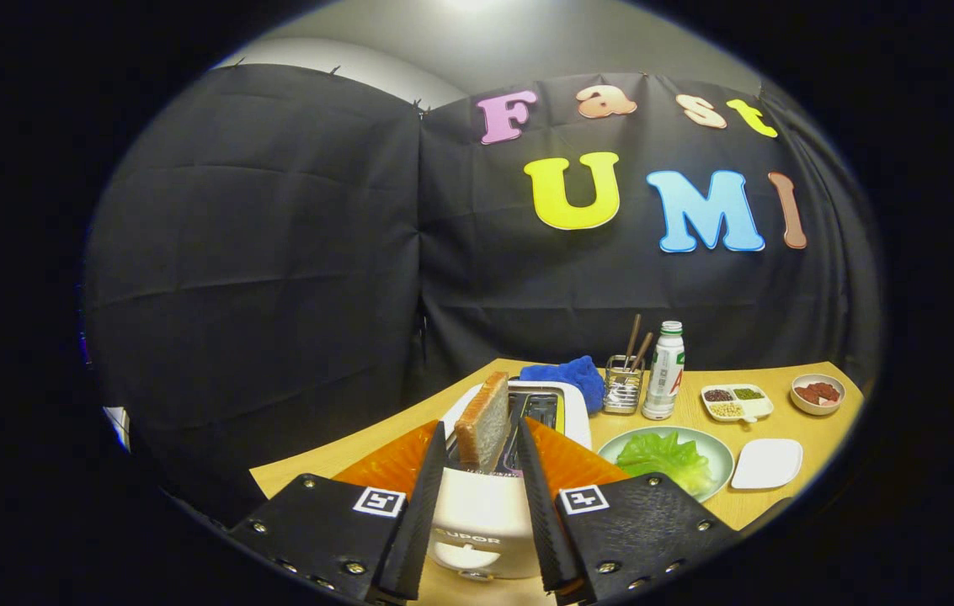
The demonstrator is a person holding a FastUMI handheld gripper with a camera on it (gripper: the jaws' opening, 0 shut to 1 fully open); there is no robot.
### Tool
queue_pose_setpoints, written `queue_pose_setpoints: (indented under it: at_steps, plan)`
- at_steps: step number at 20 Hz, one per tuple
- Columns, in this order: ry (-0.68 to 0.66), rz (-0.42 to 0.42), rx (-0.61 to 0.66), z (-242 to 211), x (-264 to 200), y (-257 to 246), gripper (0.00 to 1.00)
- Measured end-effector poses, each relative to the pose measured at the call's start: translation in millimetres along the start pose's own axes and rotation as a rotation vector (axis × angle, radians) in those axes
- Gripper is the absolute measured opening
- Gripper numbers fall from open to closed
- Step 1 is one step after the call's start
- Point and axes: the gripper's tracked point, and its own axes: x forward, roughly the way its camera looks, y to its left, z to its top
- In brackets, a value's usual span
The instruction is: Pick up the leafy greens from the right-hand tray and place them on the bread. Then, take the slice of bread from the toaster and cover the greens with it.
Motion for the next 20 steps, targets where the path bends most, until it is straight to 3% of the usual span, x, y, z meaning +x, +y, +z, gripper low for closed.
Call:
queue_pose_setpoints:
  at_steps: [17, 18, 19, 20]
  plan:
    - [0.008, -0.203, -0.048, -10, 34, -3, 0.51]
    - [0.006, -0.196, -0.036, -11, 36, -2, 0.15]
    - [0.003, -0.156, -0.013, -10, 39, 5, 0.16]
    - [0.02, -0.172, -0.011, -21, 46, 1, 0.16]
